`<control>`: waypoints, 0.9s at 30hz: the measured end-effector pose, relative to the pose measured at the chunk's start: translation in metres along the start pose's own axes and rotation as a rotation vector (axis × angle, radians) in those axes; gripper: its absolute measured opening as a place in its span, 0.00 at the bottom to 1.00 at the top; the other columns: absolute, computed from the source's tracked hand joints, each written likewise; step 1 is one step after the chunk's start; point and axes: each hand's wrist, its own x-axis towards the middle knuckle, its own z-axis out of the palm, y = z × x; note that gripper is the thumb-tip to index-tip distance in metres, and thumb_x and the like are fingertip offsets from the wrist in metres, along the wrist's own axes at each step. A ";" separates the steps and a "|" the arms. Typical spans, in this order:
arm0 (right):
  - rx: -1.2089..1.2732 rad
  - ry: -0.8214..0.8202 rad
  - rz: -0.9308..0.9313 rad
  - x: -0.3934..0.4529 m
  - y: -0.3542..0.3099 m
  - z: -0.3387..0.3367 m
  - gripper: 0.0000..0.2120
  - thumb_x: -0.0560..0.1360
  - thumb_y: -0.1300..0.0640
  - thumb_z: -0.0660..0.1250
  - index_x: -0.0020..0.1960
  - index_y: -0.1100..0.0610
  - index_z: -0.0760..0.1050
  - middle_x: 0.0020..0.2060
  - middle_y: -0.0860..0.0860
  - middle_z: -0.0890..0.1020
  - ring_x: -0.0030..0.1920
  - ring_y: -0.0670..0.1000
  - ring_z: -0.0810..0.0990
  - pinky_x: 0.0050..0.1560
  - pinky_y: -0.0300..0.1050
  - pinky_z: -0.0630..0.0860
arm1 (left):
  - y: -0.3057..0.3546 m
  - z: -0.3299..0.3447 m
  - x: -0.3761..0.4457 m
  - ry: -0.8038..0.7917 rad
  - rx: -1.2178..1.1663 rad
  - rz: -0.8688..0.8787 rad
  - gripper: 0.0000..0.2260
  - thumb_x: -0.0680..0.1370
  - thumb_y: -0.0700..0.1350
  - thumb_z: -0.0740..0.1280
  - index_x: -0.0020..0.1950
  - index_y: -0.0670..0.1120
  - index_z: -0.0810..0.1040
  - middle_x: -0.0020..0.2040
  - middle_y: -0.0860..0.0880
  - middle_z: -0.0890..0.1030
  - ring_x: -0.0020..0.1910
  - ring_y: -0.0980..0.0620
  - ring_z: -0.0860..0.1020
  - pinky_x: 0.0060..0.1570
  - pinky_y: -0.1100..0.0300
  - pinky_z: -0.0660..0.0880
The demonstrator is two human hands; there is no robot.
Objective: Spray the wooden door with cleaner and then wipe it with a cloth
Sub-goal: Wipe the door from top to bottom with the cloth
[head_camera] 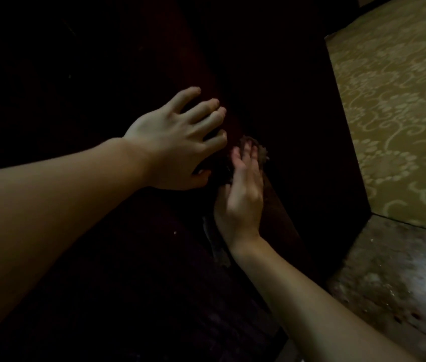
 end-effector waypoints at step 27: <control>-0.169 -0.070 0.344 -0.130 0.110 -0.034 0.30 0.75 0.56 0.48 0.77 0.62 0.56 0.78 0.56 0.53 0.79 0.57 0.49 0.73 0.64 0.60 | 0.025 0.009 0.009 0.129 -0.028 -0.015 0.38 0.73 0.71 0.43 0.75 0.48 0.56 0.77 0.39 0.55 0.77 0.40 0.53 0.74 0.39 0.49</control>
